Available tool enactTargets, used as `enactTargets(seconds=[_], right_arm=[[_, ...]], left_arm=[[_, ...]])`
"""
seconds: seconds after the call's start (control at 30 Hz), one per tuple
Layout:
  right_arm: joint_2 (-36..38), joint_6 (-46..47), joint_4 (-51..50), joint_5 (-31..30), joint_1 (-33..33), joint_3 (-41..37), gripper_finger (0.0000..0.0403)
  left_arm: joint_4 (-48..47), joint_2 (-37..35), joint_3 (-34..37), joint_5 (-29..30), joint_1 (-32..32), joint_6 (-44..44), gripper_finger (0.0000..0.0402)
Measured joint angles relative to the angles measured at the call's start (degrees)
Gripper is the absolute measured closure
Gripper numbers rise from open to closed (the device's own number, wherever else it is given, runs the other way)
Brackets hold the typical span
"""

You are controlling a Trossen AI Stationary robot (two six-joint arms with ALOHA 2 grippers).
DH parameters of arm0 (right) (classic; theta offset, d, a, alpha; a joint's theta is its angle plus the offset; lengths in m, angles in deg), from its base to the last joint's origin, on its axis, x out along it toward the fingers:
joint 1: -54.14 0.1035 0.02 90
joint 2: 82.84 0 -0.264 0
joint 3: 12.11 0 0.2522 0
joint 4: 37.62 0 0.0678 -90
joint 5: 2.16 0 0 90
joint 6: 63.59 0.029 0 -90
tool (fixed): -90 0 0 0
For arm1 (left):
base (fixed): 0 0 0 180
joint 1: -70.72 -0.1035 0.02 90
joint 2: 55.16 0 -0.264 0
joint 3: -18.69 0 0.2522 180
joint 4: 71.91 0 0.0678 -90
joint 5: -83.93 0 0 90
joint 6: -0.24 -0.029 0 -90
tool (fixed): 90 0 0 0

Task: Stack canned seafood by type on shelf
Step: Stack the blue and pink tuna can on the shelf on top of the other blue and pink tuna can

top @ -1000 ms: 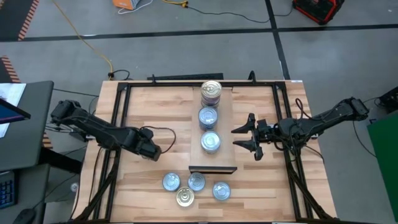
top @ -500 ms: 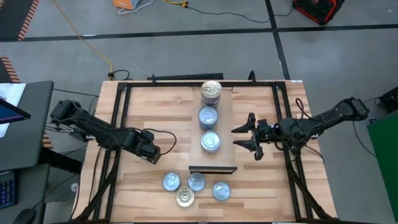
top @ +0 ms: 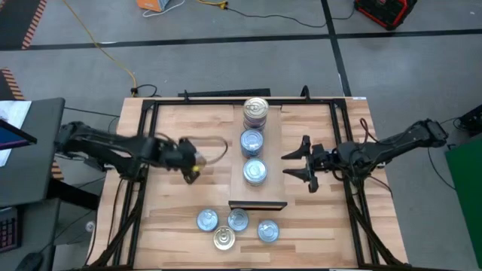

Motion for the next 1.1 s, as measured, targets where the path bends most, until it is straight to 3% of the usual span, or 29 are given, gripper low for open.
enactTargets(seconds=[0.17, 0.23, 0.37, 0.67, 0.9, 1.1], right_arm=[[3.8, -0.8, -2.7, 0.0, -5.5, 0.0, 0.0159], [4.6, -1.7, -2.2, 0.0, -7.3, 0.0, 0.0159], [4.4, -3.7, 0.2, 0.4, -11.9, 0.1, 0.0159], [3.4, 1.5, -3.9, 6.2, -20.8, 0.5, 0.0159], [5.3, 1.2, -7.7, 6.4, -25.5, 0.5, 0.0159], [10.9, -0.2, -12.0, 9.2, -27.2, 0.5, 0.0159]], left_arm=[[4.1, -5.4, -3.3, 2.7, -8.1, -11.8, 0.0224], [10.3, -6.5, -4.5, -0.6, -11.9, -16.8, 0.0224], [22.1, -5.9, -7.4, -12.5, -19.3, -22.4, 0.0224], [36.7, 2.7, -18.7, -30.3, -30.2, -20.0, 0.0217], [37.1, 13.9, -30.7, -40.9, -32.2, -17.9, 0.0218], [35.1, 21.3, -38.3, -44.2, -33.7, -16.6, 0.0211]])
